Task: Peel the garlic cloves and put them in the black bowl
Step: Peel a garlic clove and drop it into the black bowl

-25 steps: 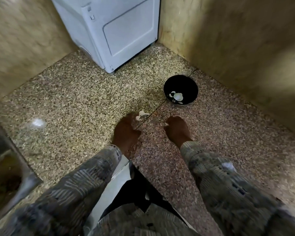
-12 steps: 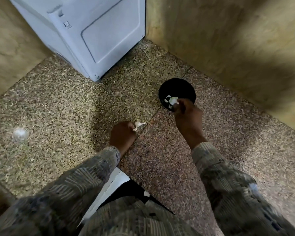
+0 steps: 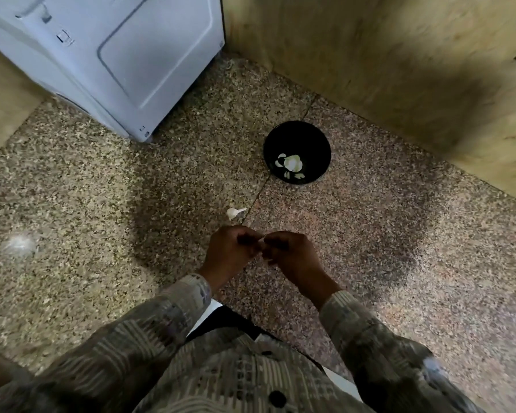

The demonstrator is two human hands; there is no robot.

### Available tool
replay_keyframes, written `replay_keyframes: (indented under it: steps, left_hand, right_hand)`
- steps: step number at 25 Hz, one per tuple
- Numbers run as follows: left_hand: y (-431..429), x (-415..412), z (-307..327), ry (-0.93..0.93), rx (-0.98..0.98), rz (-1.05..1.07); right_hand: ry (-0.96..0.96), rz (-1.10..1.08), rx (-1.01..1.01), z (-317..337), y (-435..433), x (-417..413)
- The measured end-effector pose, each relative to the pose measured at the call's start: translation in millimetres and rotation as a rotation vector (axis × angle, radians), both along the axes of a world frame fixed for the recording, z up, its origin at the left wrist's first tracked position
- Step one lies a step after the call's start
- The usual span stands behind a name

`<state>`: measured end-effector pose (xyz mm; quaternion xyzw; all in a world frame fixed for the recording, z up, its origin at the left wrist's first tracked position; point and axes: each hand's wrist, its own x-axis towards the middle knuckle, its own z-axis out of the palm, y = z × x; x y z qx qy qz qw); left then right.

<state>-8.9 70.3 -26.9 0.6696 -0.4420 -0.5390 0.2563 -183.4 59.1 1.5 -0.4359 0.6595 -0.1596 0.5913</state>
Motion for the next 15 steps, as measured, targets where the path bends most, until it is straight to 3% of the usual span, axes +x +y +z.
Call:
replay_keyframes:
  steps: [3, 7, 10, 15]
  left_hand:
    - [-3.8, -0.1, 5.3, 0.099, 0.037, 0.080]
    - [-11.0, 11.0, 7.4, 0.150, 0.072, 0.064]
    - [-10.9, 19.0, 11.7, 0.144, 0.098, 0.054]
    - [0.2, 25.7, 14.0, 0.470, 0.268, 0.399]
  right_hand:
    - [-0.092, -0.145, 0.051, 3.8, -8.3, 2.3]
    - [-0.221, -0.078, 0.082, 10.7, -16.2, 5.1]
    - [-0.162, -0.123, 0.057, 8.5, -12.9, 17.1]
    - [-0.224, -0.309, 0.164, -2.7, -15.9, 37.5]
